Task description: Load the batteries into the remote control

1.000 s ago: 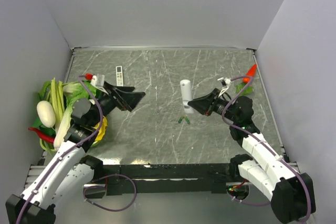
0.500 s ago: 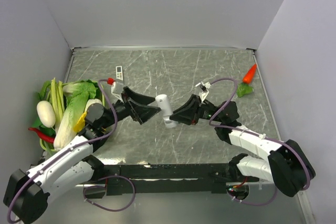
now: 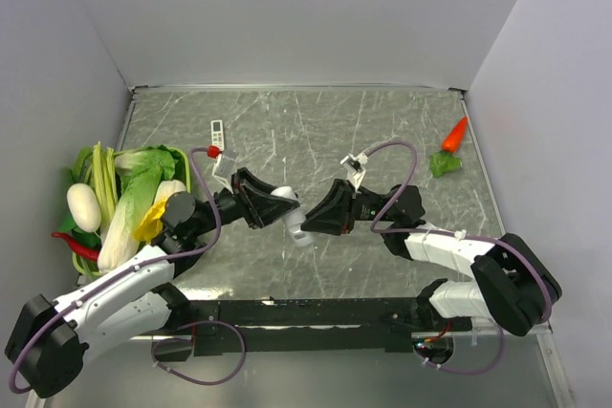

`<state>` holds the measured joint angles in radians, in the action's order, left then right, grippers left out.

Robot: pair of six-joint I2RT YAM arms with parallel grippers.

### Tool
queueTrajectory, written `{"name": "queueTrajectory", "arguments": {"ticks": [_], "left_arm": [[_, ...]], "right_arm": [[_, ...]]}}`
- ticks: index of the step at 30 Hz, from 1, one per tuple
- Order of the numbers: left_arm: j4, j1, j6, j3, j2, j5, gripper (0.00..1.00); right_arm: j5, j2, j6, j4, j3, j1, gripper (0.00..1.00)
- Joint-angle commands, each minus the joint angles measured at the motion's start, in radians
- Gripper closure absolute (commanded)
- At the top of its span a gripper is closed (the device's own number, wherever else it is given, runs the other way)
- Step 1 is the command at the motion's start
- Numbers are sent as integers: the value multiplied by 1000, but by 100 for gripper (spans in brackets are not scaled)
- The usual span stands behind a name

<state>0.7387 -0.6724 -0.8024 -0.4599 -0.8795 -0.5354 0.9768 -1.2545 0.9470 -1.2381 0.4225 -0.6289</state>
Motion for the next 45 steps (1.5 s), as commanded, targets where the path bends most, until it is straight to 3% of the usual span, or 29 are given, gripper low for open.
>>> {"name": "queueTrajectory", "arguments": {"ticks": [1,4,6,7,8,10,11,14,18,22,26,36,42,45], "left_arm": [[48,-26,2,15,19,-5,76],[-5,-36,9,21,59,73,93],[-73,-42,23,12,85,189,99],[-175,-49,32,7,112,239,99],[-214,-50,37,3,125,288,99],[-299,-50,26,-9,157,380,99],[-321,-53,17,-14,165,406,99],[-435,-61,-20,-43,177,497,99],[-513,-78,-63,-89,169,532,99],[-553,-85,-99,-108,172,609,99],[-570,-90,-112,-111,188,653,99],[-570,-93,-124,-117,177,655,99],[-579,-95,-124,-128,162,649,99],[-581,-95,-123,-132,155,643,98]], "right_arm": [[28,-28,52,-191,33,-6,94],[37,-20,26,-147,29,-6,80],[28,19,-44,-68,30,-6,63],[20,39,-85,-11,33,-8,53],[-12,61,-126,128,39,-8,33],[-61,137,-278,269,51,-14,15],[-88,162,-328,425,58,-15,1],[-246,250,-528,671,85,-60,0],[-475,311,-712,785,94,-149,0],[-728,296,-826,844,117,-248,0],[-864,251,-899,856,142,-344,0],[-1078,155,-968,810,171,-474,3],[-1113,121,-1002,778,180,-502,17],[-1107,121,-1004,769,180,-502,34]]}}
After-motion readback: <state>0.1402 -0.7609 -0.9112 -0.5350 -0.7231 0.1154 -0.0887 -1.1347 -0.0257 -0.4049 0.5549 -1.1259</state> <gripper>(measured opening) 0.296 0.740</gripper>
